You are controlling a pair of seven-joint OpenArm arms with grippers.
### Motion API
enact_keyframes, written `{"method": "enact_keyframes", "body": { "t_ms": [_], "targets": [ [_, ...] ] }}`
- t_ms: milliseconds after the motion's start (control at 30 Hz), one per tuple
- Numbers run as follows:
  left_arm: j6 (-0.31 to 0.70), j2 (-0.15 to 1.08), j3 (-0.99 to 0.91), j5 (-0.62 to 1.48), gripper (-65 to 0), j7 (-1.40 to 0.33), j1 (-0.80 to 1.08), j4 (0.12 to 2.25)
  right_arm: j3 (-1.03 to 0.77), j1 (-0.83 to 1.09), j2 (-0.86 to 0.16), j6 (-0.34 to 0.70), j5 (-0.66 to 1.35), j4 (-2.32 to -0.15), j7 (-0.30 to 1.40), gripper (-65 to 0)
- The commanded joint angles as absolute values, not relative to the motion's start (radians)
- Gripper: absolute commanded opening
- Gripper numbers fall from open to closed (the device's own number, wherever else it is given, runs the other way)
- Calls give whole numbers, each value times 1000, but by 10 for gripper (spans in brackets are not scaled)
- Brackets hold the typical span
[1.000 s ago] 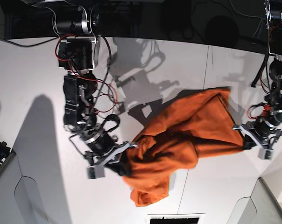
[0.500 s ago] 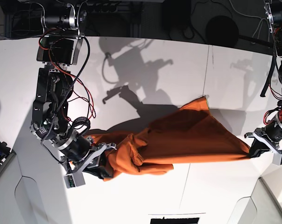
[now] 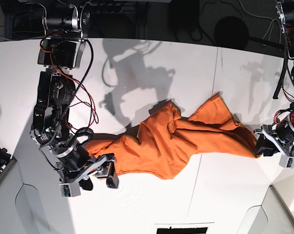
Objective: Layout the t-shirt on the table in an organized manner, then fold the t-shirt properly
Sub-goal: 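Grasp the shirt with the right gripper and stretch it away from the left gripper, then release with the left gripper and regrasp the shirt at another edge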
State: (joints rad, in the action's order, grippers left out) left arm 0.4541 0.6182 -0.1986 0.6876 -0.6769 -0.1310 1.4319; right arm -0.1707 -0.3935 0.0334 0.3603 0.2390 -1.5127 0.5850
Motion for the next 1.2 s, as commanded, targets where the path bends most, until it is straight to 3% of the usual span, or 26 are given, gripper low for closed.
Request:
{"method": "enact_keyframes", "body": {
  "t_ms": [0, 167, 400, 667, 767, 867, 1167],
  "targets": [
    [458, 644, -210, 699, -349, -656, -149, 1447, -173, -423, 33, 324, 212, -1527, 557, -195],
    [458, 646, -210, 730, -349, -674, -149, 1447, -173, -423, 28, 142, 69, -1425, 494, -195],
    [461, 646, -210, 743, -349, -698, -146, 1447, -173, -423, 27, 121, 71, -1213, 398, -195],
    [461, 646, -210, 752, -349, -696, -93, 1447, -173, -414, 27, -31, 58, -1201, 403, -195],
    [469, 640, -210, 799, -349, -696, -56, 1447, -173, -405, 22, -17, 41, -1187, 405, -195],
    [543, 625, -210, 832, -349, -700, -23, 1448, -173, -401, 10, -12, 41, -1180, 436, -195],
    [570, 529, -210, 872, -350, -713, 104, 1448, -173, -402, -20, -24, 41, -1183, 508, -195]
  ]
}}
